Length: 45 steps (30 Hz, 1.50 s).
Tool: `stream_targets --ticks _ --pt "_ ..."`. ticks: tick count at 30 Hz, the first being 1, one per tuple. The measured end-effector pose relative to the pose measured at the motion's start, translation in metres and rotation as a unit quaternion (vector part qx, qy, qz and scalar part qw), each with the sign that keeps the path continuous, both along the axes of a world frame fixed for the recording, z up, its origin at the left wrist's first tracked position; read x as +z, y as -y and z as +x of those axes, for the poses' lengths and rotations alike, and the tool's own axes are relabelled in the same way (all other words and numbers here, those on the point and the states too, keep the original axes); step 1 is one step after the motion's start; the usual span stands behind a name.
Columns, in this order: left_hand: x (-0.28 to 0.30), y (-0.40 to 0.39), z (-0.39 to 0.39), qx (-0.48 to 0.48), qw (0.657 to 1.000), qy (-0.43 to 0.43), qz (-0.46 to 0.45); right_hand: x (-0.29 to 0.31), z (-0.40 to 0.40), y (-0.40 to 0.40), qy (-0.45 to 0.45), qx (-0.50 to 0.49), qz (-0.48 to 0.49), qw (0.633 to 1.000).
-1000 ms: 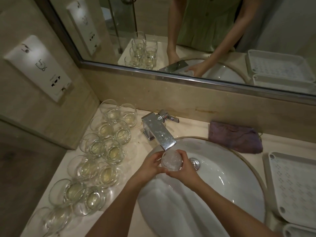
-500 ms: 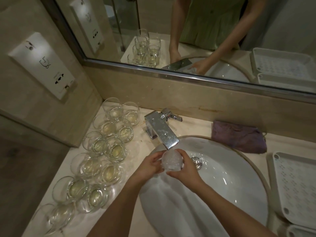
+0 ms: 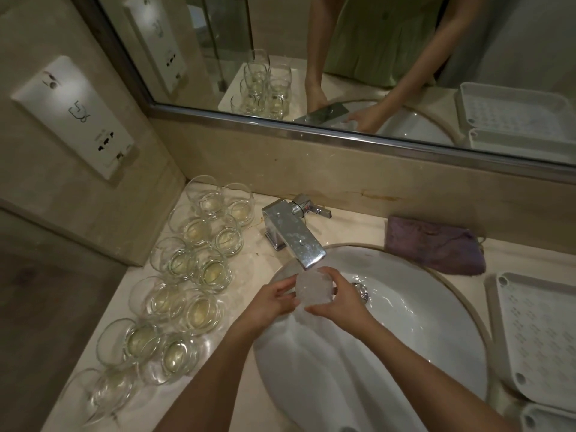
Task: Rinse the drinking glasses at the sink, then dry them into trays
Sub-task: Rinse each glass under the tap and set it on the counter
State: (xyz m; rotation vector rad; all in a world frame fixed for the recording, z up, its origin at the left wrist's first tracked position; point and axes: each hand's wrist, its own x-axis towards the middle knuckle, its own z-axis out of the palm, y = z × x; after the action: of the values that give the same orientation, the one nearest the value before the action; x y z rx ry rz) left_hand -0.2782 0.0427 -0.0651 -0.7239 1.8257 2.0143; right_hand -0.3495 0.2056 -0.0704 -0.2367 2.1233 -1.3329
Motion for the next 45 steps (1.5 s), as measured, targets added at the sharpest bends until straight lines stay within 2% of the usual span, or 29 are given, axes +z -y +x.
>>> stream_targets --ticks 2,4,17,20,23,25,27,29,31,34,36,38,40,42,45 --pt "0.002 -0.003 -0.001 0.011 1.0 -0.008 -0.021 0.0 0.0 0.002 -0.011 -0.034 -0.006 0.999" --pt "0.0 -0.003 -0.002 0.019 0.999 -0.013 -0.038 0.001 0.001 0.002 -0.029 -0.009 0.0 1.0" --pt "-0.007 -0.007 0.006 -0.005 1.0 0.012 -0.005 0.003 0.01 0.009 0.034 -0.078 -0.024 0.996" --pt "-0.013 -0.009 0.007 0.024 0.998 0.044 0.024 0.006 0.008 0.01 0.117 -0.14 -0.047 0.982" --pt "-0.018 -0.013 0.007 0.067 0.992 0.061 0.092 0.002 0.007 0.01 0.258 -0.193 -0.112 0.94" --pt "-0.016 -0.014 0.004 0.092 0.985 0.052 0.138 0.003 0.007 0.01 0.312 -0.194 -0.14 0.919" --pt "-0.012 -0.012 -0.002 0.105 0.98 0.051 0.159 0.007 0.005 0.008 0.341 -0.167 -0.128 0.916" --pt "-0.007 -0.009 -0.007 0.103 0.982 0.062 0.145 0.011 -0.002 0.003 0.342 -0.119 -0.059 0.93" --pt "-0.003 -0.006 -0.013 0.107 0.982 0.08 0.13 0.01 -0.011 -0.003 0.302 -0.056 -0.007 0.952" --pt "0.002 -0.009 -0.021 0.124 0.979 0.104 0.124 0.005 -0.021 -0.006 0.185 0.04 -0.002 0.982" --pt "0.005 -0.013 -0.028 0.153 0.975 0.109 0.119 0.003 -0.025 -0.001 0.088 0.092 0.009 0.992" --pt "0.009 -0.015 -0.034 0.169 0.974 0.117 0.099 0.0 -0.028 0.003 -0.036 0.107 0.064 0.992" --pt "0.015 -0.016 -0.04 0.162 0.977 0.127 0.058 0.001 -0.032 0.005 -0.149 0.133 0.127 0.972" --pt "0.017 -0.017 -0.044 0.142 0.981 0.131 0.009 0.003 -0.033 0.006 -0.238 0.205 0.182 0.932" --pt "0.018 -0.018 -0.045 0.1 0.987 0.117 -0.05 0.001 -0.032 0.009 -0.287 0.269 0.239 0.888"
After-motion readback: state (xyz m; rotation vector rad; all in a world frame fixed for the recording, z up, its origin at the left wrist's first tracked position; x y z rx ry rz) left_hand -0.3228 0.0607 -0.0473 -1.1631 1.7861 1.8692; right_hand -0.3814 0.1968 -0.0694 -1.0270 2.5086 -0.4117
